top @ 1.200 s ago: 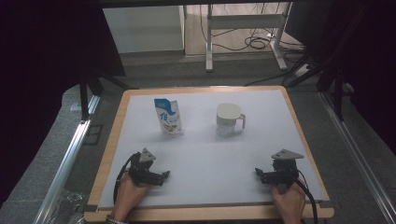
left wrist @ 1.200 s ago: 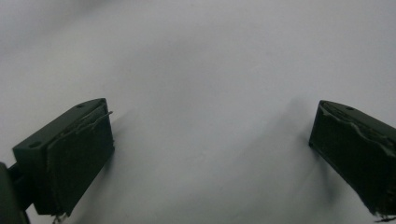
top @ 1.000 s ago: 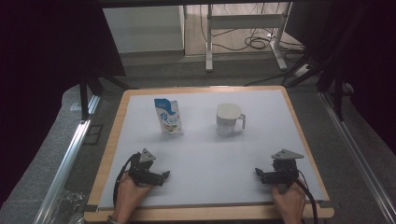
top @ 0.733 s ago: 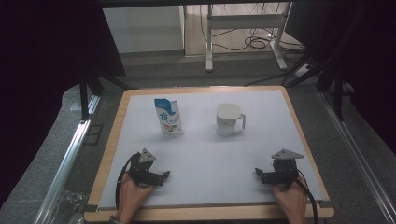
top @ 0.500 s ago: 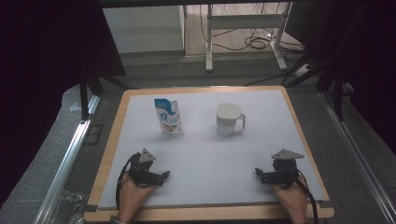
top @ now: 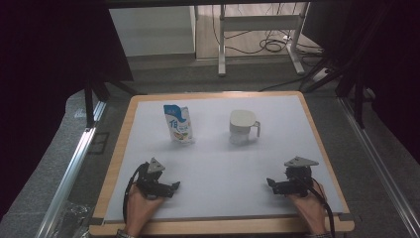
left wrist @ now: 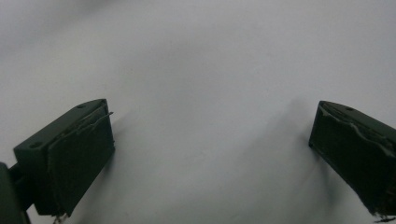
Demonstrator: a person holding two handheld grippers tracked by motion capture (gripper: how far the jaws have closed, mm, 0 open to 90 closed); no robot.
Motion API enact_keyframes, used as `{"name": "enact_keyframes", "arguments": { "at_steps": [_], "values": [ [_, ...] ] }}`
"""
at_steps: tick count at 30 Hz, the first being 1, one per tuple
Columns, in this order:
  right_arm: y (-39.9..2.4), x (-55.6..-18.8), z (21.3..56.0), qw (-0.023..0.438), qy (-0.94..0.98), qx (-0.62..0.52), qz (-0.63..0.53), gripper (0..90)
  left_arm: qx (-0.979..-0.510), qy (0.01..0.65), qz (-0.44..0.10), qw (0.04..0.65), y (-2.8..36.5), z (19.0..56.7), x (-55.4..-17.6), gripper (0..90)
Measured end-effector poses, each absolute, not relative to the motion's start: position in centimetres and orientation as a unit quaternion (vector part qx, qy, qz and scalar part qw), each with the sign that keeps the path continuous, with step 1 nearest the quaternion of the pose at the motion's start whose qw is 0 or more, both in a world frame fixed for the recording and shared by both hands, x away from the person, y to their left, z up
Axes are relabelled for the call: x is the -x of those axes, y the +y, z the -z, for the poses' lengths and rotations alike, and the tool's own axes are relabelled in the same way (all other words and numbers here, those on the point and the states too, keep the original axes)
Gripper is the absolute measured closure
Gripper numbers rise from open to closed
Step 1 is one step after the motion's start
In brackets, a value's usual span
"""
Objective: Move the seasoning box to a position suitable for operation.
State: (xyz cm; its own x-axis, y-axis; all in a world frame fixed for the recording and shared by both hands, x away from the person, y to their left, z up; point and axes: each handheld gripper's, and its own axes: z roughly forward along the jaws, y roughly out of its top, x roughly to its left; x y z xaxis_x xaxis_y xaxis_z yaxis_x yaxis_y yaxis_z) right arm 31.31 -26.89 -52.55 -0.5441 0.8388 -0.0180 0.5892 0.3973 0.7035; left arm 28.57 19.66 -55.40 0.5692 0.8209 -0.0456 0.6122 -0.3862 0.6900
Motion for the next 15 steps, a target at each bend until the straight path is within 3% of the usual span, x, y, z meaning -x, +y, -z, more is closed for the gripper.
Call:
{"name": "enact_keyframes", "arguments": {
  "at_steps": [15],
  "values": [
    [-26.6, -32.4, 50.5, 0.165, 0.801, -0.420, -0.392, 0.3, -0.818, 0.438, -0.154, 0.340, 19.7, 55.4, -28.6, 0.0]
  ]
}}
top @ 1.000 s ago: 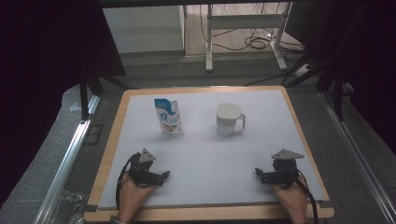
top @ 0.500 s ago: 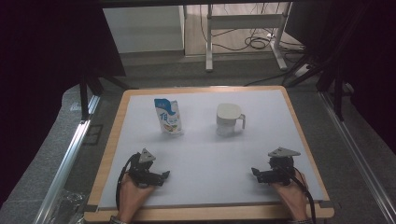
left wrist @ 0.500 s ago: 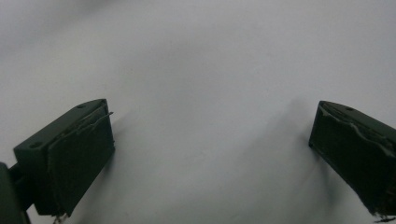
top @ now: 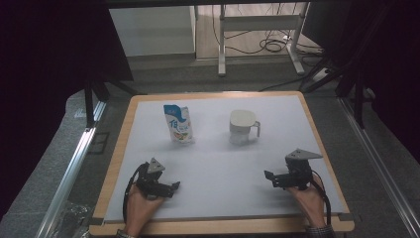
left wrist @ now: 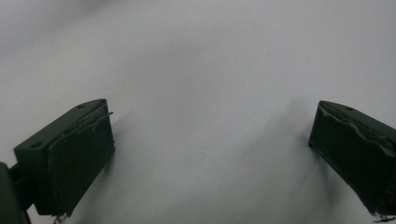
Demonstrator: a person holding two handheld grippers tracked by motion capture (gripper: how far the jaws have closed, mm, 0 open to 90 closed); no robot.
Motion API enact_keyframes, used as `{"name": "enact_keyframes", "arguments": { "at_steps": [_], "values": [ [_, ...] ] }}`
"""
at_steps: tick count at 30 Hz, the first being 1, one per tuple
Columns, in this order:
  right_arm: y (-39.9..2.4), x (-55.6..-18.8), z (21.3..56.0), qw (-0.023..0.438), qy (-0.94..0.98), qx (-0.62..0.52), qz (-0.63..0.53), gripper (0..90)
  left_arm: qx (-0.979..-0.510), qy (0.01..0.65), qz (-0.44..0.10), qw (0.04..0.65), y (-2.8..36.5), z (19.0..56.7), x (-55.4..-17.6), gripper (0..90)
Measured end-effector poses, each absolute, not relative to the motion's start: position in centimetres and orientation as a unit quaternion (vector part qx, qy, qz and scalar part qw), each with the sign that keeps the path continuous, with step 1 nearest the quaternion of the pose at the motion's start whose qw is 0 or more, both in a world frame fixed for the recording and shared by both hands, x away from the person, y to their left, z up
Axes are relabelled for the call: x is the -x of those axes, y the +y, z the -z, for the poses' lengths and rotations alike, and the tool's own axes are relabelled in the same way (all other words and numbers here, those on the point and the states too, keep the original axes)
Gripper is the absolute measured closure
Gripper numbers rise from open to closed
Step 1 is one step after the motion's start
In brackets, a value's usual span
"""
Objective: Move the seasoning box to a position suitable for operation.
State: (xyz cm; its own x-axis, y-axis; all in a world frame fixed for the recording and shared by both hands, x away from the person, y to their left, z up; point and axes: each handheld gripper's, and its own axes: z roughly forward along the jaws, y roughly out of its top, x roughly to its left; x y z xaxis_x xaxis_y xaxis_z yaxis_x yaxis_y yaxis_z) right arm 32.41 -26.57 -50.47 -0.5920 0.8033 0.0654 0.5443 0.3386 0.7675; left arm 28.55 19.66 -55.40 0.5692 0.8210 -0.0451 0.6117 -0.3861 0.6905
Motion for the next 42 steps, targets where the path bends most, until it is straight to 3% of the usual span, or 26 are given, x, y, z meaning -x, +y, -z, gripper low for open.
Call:
{"name": "enact_keyframes", "arguments": {
  "at_steps": [20, 24, 28, 42],
  "values": [
    [-25.6, -33.9, 49.1, 0.181, 0.780, -0.430, -0.416, 0.6, -0.818, 0.438, -0.154, 0.340, 19.7, 55.4, -28.5, 0.0],
    [-24.7, -34.0, 49.0, 0.219, 0.789, -0.419, -0.393, 0.7, -0.818, 0.438, -0.154, 0.340, 19.7, 55.4, -28.5, 0.0],
    [-24.3, -34.4, 49.1, 0.225, 0.789, -0.421, -0.386, 0.9, -0.818, 0.438, -0.154, 0.340, 19.7, 55.4, -28.5, 0.0],
    [-24.4, -36.5, 49.2, 0.209, 0.779, -0.433, -0.403, 14.0, -0.818, 0.438, -0.154, 0.340, 19.7, 55.4, -28.5, 0.0]
  ]
}}
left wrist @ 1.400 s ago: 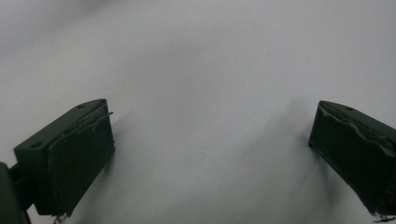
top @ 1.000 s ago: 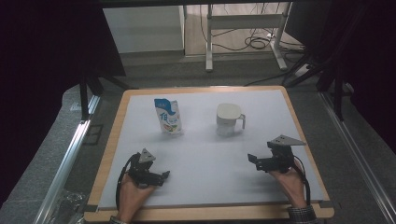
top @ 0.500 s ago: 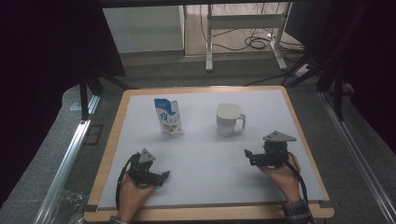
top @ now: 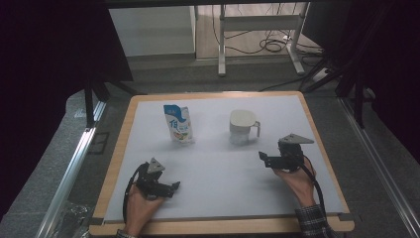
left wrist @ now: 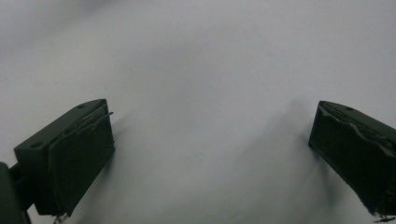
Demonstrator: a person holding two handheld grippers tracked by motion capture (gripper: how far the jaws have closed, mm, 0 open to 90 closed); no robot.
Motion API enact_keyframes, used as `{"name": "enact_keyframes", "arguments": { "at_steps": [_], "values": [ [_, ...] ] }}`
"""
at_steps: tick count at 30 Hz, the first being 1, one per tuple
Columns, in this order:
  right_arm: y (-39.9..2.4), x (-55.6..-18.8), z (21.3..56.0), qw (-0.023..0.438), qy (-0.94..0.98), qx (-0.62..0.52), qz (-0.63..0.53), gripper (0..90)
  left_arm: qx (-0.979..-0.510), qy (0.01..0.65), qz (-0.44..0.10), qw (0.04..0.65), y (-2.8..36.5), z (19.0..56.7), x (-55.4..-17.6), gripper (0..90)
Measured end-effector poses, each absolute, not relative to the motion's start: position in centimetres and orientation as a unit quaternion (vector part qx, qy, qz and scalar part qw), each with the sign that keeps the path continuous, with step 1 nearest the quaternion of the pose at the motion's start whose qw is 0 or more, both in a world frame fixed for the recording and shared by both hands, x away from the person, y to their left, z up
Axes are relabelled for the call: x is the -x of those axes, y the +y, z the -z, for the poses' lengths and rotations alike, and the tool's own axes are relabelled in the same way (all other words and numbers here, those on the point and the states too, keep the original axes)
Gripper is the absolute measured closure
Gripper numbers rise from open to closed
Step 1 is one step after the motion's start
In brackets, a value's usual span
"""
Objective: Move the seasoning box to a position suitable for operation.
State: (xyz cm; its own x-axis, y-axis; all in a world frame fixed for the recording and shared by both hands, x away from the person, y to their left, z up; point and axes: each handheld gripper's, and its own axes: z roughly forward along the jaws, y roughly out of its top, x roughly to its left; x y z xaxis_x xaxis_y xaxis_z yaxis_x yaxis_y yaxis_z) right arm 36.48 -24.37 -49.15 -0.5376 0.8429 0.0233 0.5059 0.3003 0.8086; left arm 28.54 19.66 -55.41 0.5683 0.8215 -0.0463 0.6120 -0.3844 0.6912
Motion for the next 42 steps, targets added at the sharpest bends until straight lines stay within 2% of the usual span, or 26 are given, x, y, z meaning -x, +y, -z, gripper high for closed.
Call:
{"name": "enact_keyframes", "arguments": {
  "at_steps": [23, 31, 42],
  "values": [
    [-23.0, -40.7, 48.8, 0.224, 0.772, -0.445, -0.395, 23.7, -0.817, 0.438, -0.154, 0.340, 19.7, 55.4, -28.5, 0.0],
    [-22.1, -41.8, 48.9, 0.249, 0.785, -0.427, -0.374, 34.0, -0.817, 0.438, -0.154, 0.341, 19.7, 55.4, -28.5, 0.0],
    [-21.5, -43.1, 49.0, 0.240, 0.775, -0.438, -0.386, 47.6, -0.817, 0.438, -0.154, 0.341, 19.7, 55.4, -28.5, 0.0]
  ]
}}
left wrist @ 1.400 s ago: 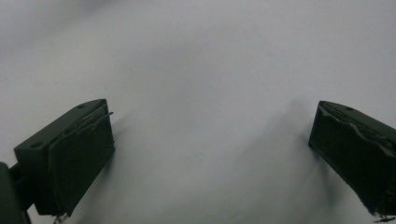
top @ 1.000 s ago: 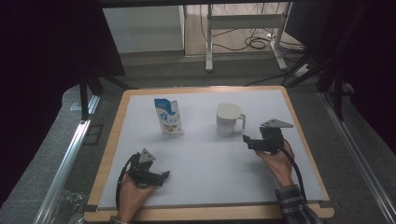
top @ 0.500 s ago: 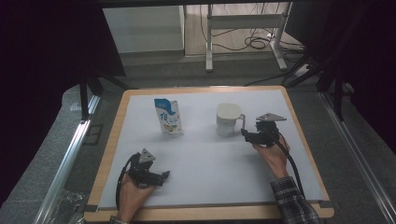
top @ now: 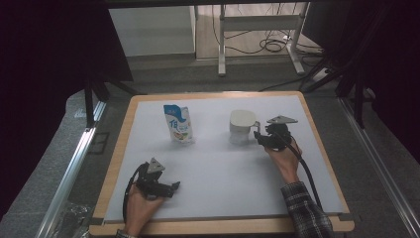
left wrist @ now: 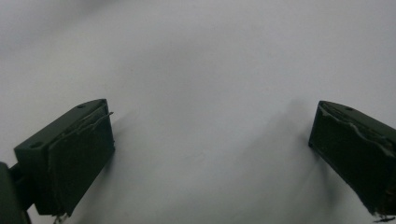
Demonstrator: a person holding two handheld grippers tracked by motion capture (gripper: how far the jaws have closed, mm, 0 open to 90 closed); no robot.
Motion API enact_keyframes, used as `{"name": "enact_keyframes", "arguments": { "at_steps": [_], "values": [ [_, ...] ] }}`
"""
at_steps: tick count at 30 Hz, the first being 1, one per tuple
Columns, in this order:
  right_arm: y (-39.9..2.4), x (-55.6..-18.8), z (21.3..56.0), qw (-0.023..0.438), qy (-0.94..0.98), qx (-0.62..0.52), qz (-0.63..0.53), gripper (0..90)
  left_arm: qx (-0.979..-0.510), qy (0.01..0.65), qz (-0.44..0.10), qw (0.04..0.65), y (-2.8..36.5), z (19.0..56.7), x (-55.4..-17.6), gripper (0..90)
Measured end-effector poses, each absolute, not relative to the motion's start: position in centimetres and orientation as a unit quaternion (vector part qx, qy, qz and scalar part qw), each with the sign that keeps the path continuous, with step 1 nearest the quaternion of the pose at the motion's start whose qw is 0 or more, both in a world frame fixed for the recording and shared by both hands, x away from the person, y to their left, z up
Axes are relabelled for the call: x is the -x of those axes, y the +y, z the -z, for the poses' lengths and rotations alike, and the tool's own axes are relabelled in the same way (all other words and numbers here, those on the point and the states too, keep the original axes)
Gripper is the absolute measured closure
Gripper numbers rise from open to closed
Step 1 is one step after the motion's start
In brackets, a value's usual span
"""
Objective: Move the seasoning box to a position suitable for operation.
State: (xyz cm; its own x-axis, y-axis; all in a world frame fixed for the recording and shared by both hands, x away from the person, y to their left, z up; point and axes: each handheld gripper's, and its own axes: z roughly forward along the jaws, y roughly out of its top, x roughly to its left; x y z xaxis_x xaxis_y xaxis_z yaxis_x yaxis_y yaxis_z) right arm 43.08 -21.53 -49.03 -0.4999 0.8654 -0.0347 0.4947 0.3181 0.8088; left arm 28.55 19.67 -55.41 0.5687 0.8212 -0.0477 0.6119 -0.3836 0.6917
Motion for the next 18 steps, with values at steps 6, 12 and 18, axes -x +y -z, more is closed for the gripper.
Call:
{"name": "enact_keyframes", "arguments": {
  "at_steps": [6, 12, 18],
  "values": [
    [-21.2, -43.8, 49.1, 0.235, 0.768, -0.453, -0.387, 53.2, -0.817, 0.438, -0.154, 0.341, 19.7, 55.4, -28.5, 0.0],
    [-20.4, -44.3, 48.9, 0.237, 0.768, -0.453, -0.385, 59.0, -0.817, 0.438, -0.154, 0.341, 19.7, 55.4, -28.5, 0.0],
    [-20.1, -44.6, 49.0, 0.246, 0.763, -0.463, -0.378, 65.0, -0.818, 0.437, -0.153, 0.341, 19.7, 55.4, -28.6, 0.0]
  ]
}}
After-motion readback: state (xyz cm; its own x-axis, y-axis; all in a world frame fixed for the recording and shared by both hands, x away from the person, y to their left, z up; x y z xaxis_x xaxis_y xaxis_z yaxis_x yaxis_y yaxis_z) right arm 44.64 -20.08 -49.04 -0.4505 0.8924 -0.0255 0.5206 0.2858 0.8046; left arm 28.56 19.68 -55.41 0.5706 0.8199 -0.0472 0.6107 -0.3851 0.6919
